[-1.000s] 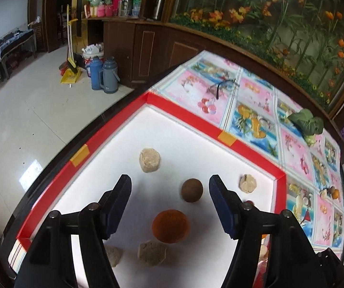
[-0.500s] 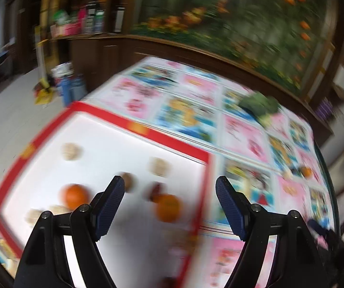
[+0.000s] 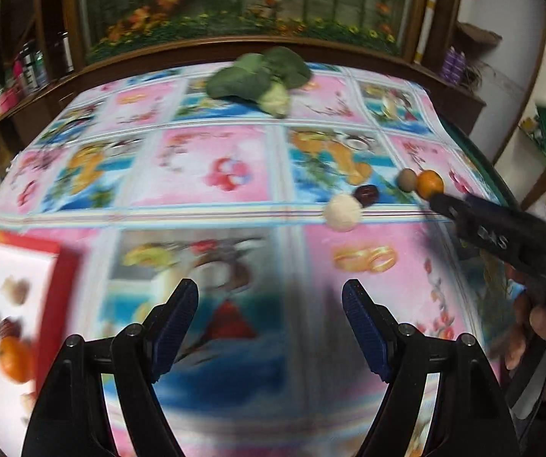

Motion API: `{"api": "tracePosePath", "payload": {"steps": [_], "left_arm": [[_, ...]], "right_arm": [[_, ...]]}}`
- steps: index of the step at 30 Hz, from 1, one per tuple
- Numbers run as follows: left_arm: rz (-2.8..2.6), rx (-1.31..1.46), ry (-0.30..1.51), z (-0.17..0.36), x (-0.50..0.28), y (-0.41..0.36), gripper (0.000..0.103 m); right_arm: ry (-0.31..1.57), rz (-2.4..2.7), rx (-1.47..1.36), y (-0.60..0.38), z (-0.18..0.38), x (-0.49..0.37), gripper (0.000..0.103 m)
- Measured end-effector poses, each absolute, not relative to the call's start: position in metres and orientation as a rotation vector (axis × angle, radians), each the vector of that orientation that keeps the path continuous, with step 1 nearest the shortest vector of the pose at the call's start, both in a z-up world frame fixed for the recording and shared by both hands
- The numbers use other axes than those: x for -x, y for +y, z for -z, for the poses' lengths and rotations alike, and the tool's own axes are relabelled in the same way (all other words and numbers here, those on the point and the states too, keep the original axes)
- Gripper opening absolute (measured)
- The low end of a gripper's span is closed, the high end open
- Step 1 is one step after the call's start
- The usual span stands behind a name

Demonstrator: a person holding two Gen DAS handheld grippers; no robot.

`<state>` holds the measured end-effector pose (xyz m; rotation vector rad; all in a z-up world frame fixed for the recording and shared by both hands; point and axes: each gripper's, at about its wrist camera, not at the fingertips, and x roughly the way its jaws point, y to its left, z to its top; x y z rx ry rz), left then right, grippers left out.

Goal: Organize fruits
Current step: 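Grasp an orange with the right tool while the left tool grasps a beige lump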

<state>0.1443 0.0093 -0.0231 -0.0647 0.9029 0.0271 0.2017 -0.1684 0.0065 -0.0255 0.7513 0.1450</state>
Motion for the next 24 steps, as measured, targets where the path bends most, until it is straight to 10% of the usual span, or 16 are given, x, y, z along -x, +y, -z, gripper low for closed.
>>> {"api": "tracePosePath", "payload": {"steps": [4,7,13,16,24], "left_arm": [[-0.014,0.040,0.909,0.030,-0.164,-0.013,0.078],[-0.023,0.030,0.914,0.036,-0.174,-0.020,0.078],[-0.026,0.020,0.888,0.035,-0.189,-0.028,0.074],[-0.024,-0.004,0.876,0.033,-0.195,-0.033,0.030],[-0.059,0.058,0.894,0.029,-0.163,0.001,0.026]], "right_arm": [[0.745,-0.138,0.077,-0.158,-0.007,-0.229,0.058],[0.768,-0.140,0.079,-0.158,0.000,-0.239,0.030],[0.762,-0.159,-0.017,-0.178,0.003,-0.199,0.030],[0.754,-0.182,-0.051,-0.181,0.005,-0.179,0.030],[0.721,-0.199,-0.057,-0.181,0.000,-0.170,0.030]]}}
